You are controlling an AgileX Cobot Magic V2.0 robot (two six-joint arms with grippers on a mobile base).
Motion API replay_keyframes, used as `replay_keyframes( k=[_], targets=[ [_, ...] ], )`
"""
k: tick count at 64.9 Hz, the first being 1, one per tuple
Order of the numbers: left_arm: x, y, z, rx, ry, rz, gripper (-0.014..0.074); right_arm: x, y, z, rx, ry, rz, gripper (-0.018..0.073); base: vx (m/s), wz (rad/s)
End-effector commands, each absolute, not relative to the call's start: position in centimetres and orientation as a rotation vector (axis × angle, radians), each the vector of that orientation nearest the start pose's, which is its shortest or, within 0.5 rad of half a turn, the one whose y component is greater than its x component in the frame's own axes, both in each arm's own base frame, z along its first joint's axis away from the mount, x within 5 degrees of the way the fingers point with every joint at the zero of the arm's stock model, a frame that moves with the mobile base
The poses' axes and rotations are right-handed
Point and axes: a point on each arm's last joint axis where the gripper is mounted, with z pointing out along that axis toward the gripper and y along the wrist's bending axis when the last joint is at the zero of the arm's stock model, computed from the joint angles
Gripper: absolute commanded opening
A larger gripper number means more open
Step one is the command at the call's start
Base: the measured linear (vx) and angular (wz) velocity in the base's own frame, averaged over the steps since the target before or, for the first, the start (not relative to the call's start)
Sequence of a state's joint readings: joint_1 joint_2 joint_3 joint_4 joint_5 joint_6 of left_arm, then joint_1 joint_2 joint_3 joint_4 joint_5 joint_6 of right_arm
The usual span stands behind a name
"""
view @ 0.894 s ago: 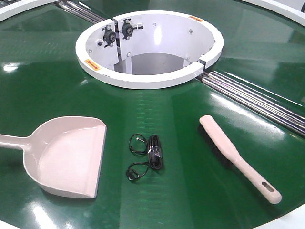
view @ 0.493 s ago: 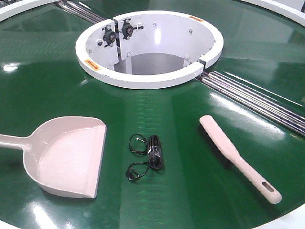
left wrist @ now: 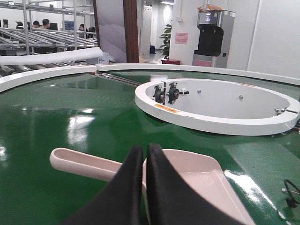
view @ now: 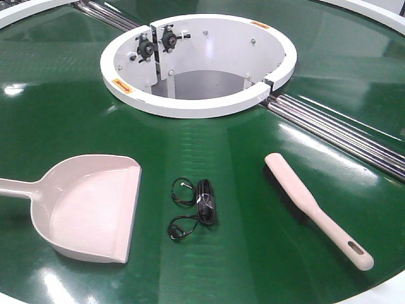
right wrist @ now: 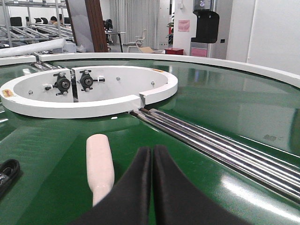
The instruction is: Clean and inspect green conveyor with broom and dustpan
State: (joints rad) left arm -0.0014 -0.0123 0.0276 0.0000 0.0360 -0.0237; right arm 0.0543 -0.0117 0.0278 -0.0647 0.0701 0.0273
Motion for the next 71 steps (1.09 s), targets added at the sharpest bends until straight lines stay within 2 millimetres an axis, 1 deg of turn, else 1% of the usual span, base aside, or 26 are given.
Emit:
replay_keyframes(
  k=[1, 7, 12, 19, 23, 28, 31, 35, 39, 43, 46, 52, 58, 64, 71],
  targets=[
    [5.5, 0.0, 20.6, -0.02, 1.456, -0.025, -0.0006, 5.6, 0.3, 20.4, -0.072, 1.491, -0.001, -0.0008, 0.0, 0.0],
    [5.5, 0.0, 20.6, -0.02, 1.452, -0.026, -0.0006, 5.6, 0.3, 20.4, -0.072, 1.491, -0.001, -0.0008, 0.0, 0.0],
    [5.5, 0.0, 21.1, -0.019, 1.407, -0.025, -0.0006, 5.6, 0.3, 20.4, -0.072, 1.491, -0.001, -0.0008, 0.0, 0.0],
    [5.1, 0.0, 23.0, -0.021, 1.286, -0.031, -0.0006, 5.6, 0.3, 20.4, -0.072, 1.491, -0.001, -0.0008, 0.0, 0.0],
    [4.7, 0.0, 24.8, -0.019, 1.273, -0.029, -0.0006, 5.6, 0.3, 20.4, -0.072, 1.491, -0.001, -0.0008, 0.0, 0.0],
    [4.3, 0.0, 27.3, -0.007, 1.311, -0.011, -0.0006, 5.6, 0.3, 20.4, -0.072, 1.491, -0.001, -0.0008, 0.0, 0.0],
    [4.5, 0.0, 28.9, -0.003, 1.37, -0.006, -0.0006, 5.6, 0.3, 20.4, -0.072, 1.491, -0.001, -0.0008, 0.0, 0.0],
    [5.1, 0.0, 30.1, -0.005, 1.466, -0.006, -0.0006, 5.6, 0.3, 20.4, -0.072, 1.491, -0.001, -0.0008, 0.0, 0.0],
    [6.1, 0.0, 30.8, -0.006, 1.619, -0.005, -0.0006, 5.6, 0.3, 20.4, -0.072, 1.491, -0.001, -0.0008, 0.0, 0.0],
    [6.9, 0.0, 31.2, -0.003, 1.771, 0.0, -0.0006, 5.6, 0.3, 20.4, -0.072, 1.491, -0.001, -0.0008, 0.0, 0.0],
    [7.7, 0.0, 31.0, -0.001, 1.896, 0.002, -0.0006, 5.6, 0.3, 20.4, -0.072, 1.491, -0.001, -0.0008, 0.0, 0.0],
    [9.1, 0.0, 30.4, -0.005, 2.02, -0.005, -0.0006, 5.6, 0.3, 20.4, -0.072, 1.491, -0.001, -0.0008, 0.0, 0.0],
    [10.1, 0.0, 29.9, -0.005, 2.073, -0.005, -0.0006, 5.6, 0.3, 20.4, -0.072, 1.491, -0.001, -0.0008, 0.0, 0.0],
    [10.6, 0.0, 29.6, -0.005, 2.098, -0.005, -0.0006, 5.6, 0.3, 20.4, -0.072, 1.491, -0.001, -0.0008, 0.0, 0.0],
    [11.0, 0.1, 29.8, 0.01, 2.073, 0.023, -0.0003, 5.6, 0.3, 20.4, -0.072, 1.491, -0.001, -0.0008, 0.0, 0.0]
  ],
)
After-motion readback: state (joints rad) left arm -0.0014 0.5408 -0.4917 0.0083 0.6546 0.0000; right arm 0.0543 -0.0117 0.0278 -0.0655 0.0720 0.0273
